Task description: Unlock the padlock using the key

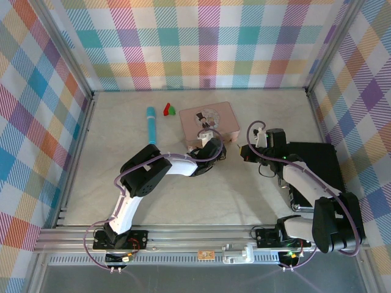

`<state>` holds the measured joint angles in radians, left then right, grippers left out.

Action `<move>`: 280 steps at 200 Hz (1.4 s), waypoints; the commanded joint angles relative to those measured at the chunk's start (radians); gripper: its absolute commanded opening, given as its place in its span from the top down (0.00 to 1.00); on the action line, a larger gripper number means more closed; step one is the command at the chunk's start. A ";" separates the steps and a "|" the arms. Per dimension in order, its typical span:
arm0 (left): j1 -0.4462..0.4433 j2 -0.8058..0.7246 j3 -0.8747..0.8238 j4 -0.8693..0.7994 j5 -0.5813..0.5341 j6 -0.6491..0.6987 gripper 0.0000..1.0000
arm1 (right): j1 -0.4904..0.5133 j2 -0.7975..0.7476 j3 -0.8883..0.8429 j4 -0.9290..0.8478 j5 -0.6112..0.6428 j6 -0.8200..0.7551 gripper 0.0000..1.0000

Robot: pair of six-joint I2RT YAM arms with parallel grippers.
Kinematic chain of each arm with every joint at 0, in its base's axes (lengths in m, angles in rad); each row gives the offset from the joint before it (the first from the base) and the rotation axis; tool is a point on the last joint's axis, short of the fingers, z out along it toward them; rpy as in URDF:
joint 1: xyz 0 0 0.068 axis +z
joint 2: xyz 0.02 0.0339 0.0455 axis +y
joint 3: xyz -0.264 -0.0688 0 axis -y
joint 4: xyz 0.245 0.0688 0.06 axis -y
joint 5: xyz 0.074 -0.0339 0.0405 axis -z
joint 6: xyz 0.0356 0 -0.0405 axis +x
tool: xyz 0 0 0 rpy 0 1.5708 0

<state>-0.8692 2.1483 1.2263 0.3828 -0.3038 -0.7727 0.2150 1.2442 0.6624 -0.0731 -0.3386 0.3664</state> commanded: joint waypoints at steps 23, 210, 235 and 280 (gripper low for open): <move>0.002 -0.026 -0.059 0.006 0.135 -0.016 0.86 | -0.012 0.004 0.004 0.010 -0.032 0.013 1.00; 0.123 -0.156 -0.249 0.719 0.513 -0.467 1.00 | -0.050 0.219 -0.155 0.586 -0.508 0.416 1.00; 0.125 -0.149 -0.251 0.744 0.507 -0.473 1.00 | -0.051 0.228 -0.170 0.643 -0.499 0.431 1.00; 0.125 -0.138 -0.249 0.763 0.494 -0.480 1.00 | -0.051 0.294 -0.188 0.789 -0.506 0.468 1.00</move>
<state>-0.7452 2.0151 0.9718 1.0046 0.1749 -1.2354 0.1692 1.5120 0.4824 0.6003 -0.8120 0.8028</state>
